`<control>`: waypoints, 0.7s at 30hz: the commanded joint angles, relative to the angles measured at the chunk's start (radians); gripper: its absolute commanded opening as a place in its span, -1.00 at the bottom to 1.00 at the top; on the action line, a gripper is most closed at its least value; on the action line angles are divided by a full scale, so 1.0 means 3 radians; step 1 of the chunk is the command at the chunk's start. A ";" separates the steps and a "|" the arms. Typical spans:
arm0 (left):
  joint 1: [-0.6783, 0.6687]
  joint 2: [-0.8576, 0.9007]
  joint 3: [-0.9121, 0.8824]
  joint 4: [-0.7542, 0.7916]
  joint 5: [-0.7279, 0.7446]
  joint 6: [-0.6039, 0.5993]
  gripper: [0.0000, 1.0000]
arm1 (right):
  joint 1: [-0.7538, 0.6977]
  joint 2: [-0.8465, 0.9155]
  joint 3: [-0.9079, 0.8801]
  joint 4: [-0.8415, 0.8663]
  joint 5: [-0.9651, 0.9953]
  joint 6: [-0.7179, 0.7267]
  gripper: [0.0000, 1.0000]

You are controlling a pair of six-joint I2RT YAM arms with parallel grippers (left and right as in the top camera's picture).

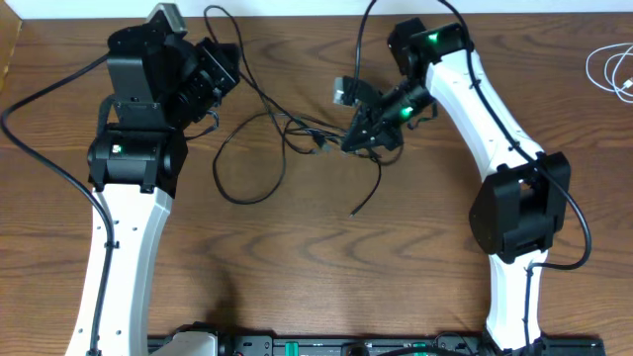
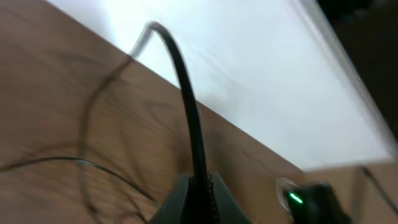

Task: Untangle cables
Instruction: 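Reach the right gripper to the lifted cables and grasp a black cable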

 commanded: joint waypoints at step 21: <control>0.0020 0.0295 0.0056 -0.0637 -0.1474 0.0731 -0.85 | -0.0518 -0.1418 -0.0014 -0.0195 -0.0459 0.0107 -0.98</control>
